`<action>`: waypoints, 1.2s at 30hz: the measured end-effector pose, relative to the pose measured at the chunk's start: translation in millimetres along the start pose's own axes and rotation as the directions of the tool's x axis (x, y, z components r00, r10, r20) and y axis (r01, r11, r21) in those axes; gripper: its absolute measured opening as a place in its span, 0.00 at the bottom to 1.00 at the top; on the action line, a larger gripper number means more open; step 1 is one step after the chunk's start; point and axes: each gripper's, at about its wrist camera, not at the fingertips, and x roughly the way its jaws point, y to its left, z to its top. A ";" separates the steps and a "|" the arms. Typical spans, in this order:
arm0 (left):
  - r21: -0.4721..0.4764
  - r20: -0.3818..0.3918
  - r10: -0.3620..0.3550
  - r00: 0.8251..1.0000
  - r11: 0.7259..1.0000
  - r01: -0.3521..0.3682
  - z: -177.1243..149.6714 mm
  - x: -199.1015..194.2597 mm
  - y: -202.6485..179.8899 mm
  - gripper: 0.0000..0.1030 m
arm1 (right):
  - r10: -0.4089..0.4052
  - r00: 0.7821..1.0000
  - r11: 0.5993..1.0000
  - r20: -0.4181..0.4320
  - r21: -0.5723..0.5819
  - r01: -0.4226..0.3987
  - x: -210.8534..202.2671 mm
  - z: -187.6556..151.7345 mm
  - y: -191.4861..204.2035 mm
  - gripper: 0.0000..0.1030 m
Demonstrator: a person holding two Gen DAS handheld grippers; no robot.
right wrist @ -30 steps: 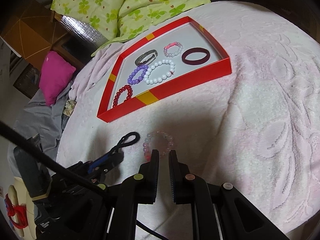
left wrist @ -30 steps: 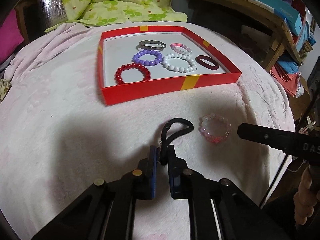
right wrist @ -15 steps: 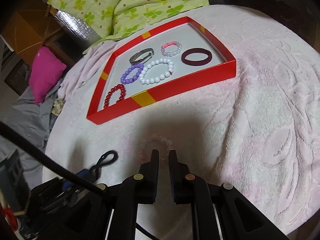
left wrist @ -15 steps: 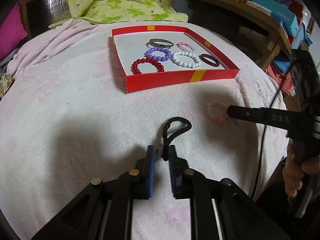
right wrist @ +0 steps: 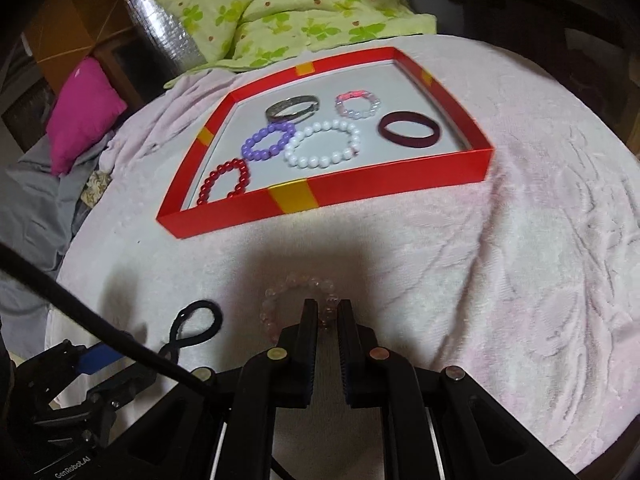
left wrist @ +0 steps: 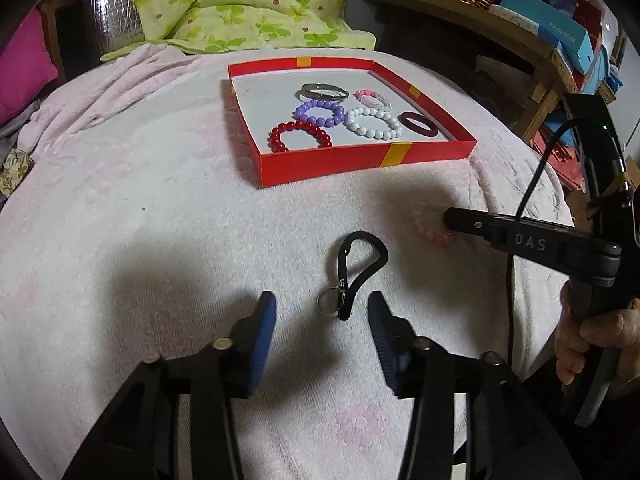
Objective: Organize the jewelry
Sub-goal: 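Lift the black lanyard with the left gripper while the right approaches the pink crystal bracelet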
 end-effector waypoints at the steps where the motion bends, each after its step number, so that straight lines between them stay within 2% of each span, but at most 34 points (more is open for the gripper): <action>1: 0.004 0.003 0.002 1.000 1.000 -0.002 0.3 -0.1 -0.9 0.50 | -0.006 1.000 1.000 0.004 0.006 0.006 -1.3 0.2 -3.0 0.10; 7: 0.024 -0.004 -0.001 1.000 1.000 0.001 3.5 5.6 -10.4 0.53 | -0.030 0.999 0.997 0.013 0.073 0.029 -9.8 3.5 -30.8 0.10; 11: 0.028 -0.013 -0.005 1.000 1.000 0.005 5.7 10.9 -15.1 0.53 | 0.007 1.000 0.993 -0.015 0.114 -0.006 -7.8 2.7 -41.2 0.10; 18: -0.021 -0.083 -0.021 0.996 1.000 0.020 5.5 30.6 -11.6 0.53 | 0.016 1.000 0.994 -0.027 0.107 -0.013 -7.4 1.7 -41.0 0.10; 20: -0.019 -0.081 -0.020 0.997 1.000 0.018 5.0 32.3 -11.9 0.54 | 0.019 0.999 0.994 -0.029 0.107 -0.016 -7.3 1.2 -41.7 0.11; 24: 0.003 -0.078 -0.023 0.997 1.000 0.023 3.8 34.4 -17.8 0.64 | 0.037 0.999 0.992 -0.034 0.121 -0.033 -8.8 0.0 -45.5 0.11; 26: 0.042 -0.084 -0.012 0.996 0.999 0.015 2.9 37.0 -24.6 0.73 | 0.046 0.998 0.991 -0.036 0.128 -0.041 -8.5 0.0 -46.7 0.11; 29: 0.099 -0.089 0.016 0.996 0.995 -0.008 1.0 40.6 -34.2 0.81 | 0.053 0.998 0.991 -0.036 0.129 -0.048 -8.8 -0.7 -47.7 0.11; 32: 0.108 -0.091 0.028 0.995 0.994 -0.019 1.2 42.2 -37.5 0.83 | 0.061 0.997 0.990 -0.037 0.128 -0.056 -8.8 -1.0 -48.9 0.11; 36: 0.071 -0.087 0.006 0.996 0.997 0.000 3.5 36.9 -31.7 0.83 | 0.087 0.995 0.988 -0.041 0.131 -0.081 -8.6 -1.0 -53.1 0.11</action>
